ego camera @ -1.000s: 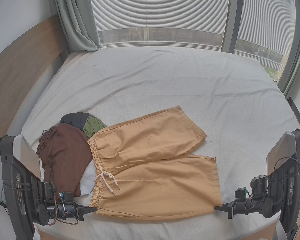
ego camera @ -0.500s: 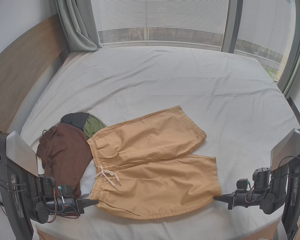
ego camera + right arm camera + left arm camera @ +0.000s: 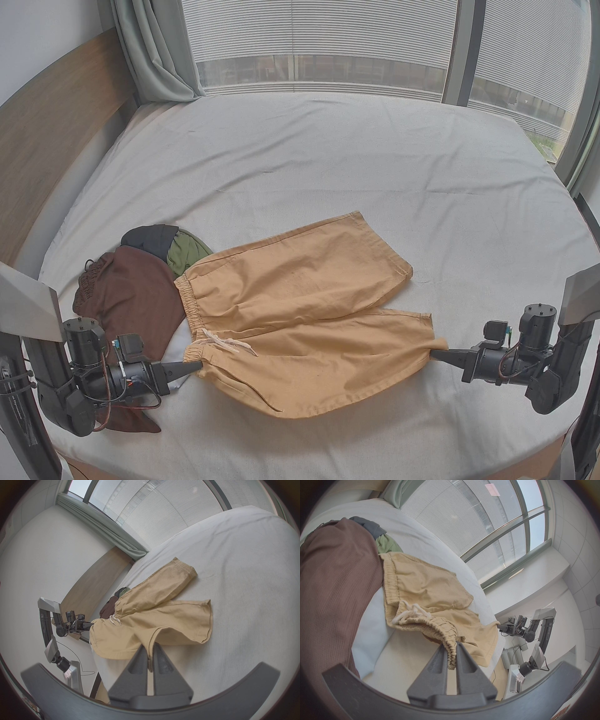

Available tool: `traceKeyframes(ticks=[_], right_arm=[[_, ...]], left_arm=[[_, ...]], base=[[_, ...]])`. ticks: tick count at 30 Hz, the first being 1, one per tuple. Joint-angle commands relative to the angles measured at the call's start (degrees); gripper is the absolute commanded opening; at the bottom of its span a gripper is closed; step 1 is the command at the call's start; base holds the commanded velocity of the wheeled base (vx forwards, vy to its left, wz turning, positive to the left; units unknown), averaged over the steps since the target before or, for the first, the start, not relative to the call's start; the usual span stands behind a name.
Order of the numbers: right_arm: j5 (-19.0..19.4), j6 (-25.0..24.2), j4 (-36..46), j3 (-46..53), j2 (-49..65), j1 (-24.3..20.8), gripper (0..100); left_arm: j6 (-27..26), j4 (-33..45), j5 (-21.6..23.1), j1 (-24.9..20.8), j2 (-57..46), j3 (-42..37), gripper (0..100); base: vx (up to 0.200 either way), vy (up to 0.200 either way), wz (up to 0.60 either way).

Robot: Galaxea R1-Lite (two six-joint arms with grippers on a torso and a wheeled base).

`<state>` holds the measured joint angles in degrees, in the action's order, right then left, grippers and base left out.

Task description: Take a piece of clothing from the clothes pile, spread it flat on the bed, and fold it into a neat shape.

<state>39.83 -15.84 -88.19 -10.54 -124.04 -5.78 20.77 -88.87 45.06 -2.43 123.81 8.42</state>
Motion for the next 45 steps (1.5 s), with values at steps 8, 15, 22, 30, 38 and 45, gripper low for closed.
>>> traceKeyframes(ticks=[8, 15, 22, 30, 38, 45], right_arm=[[0.1, 0.0, -0.1, -1.0, 1.7, 0.2, 0], [0.1, -0.5, -0.1, -1.1, 3.6, 0.1, 0], [0.1, -0.9, -0.1, -1.2, 5.1, 0.0, 0], [0.2, -1.1, -0.1, -2.6, 6.8, -1.4, 0], [-0.6, -5.2, -0.1, -6.8, 9.5, -3.5, 0], [-2.2, -7.0, 0.6, -12.2, 9.5, -4.3, 0]], left_arm=[[0.3, -0.1, -0.1, -0.1, -1.0, 1.6, 0], [3.9, -0.1, -3.3, -0.2, -1.0, 4.0, 0], [4.8, -0.1, -4.7, -0.1, -0.8, 4.9, 0], [4.9, -0.1, -5.1, 0.2, -0.7, 5.9, 0], [5.8, -0.2, -6.7, -0.2, -1.0, 7.4, 0], [7.2, -0.2, -8.1, -0.2, -1.0, 8.6, 0]], base=[[0.0, 0.0, 0.0], [0.0, 0.0, 0.0], [0.0, 0.0, 0.0], [0.0, 0.0, 0.0], [0.0, 0.0, 0.0], [0.0, 0.0, 0.0]])
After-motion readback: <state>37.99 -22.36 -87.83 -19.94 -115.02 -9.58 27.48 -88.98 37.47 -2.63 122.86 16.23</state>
